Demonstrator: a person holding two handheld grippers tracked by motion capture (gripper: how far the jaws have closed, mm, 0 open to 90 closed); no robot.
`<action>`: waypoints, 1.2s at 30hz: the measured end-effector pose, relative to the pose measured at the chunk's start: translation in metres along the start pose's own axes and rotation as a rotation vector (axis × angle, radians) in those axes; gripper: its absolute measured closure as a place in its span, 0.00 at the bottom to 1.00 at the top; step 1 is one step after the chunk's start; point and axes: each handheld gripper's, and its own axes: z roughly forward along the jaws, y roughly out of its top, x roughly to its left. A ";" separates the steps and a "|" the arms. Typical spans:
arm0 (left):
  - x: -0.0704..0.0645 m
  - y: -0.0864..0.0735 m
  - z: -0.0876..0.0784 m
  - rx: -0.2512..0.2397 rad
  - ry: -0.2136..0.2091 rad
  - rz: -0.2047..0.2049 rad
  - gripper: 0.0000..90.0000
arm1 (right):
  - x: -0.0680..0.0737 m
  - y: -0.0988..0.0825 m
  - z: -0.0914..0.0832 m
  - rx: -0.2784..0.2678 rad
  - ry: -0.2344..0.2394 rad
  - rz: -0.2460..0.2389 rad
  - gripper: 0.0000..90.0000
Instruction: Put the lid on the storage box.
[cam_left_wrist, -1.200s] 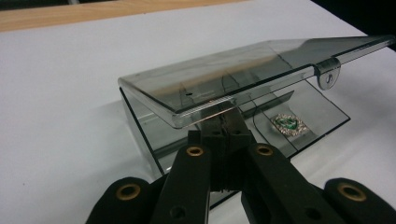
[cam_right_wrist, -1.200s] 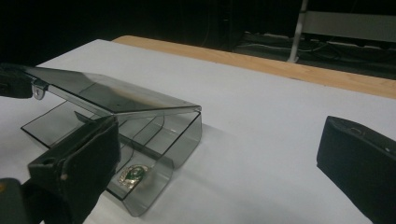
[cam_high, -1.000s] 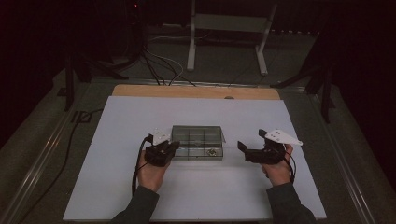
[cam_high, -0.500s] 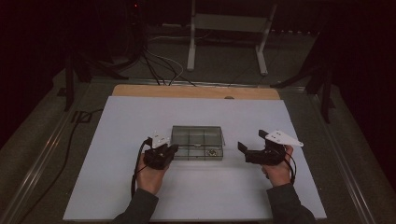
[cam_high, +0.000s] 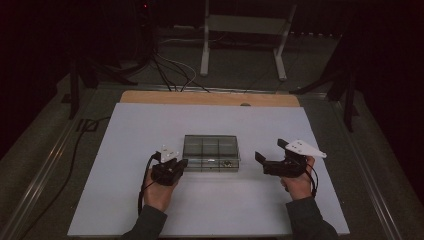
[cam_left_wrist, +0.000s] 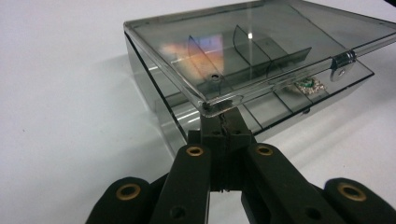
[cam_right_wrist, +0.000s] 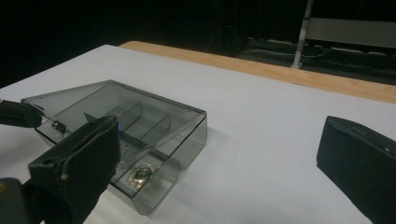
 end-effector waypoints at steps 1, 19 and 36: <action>0.000 -0.001 0.000 0.004 0.000 0.001 1.00 | 0.000 0.000 0.000 0.000 0.001 -0.001 0.00; 0.005 -0.009 -0.005 0.017 -0.005 -0.002 1.00 | -0.002 -0.001 -0.001 -0.001 0.003 0.007 0.00; 0.008 -0.020 -0.006 0.040 -0.003 -0.003 1.00 | -0.002 -0.004 -0.002 0.002 -0.001 0.007 0.00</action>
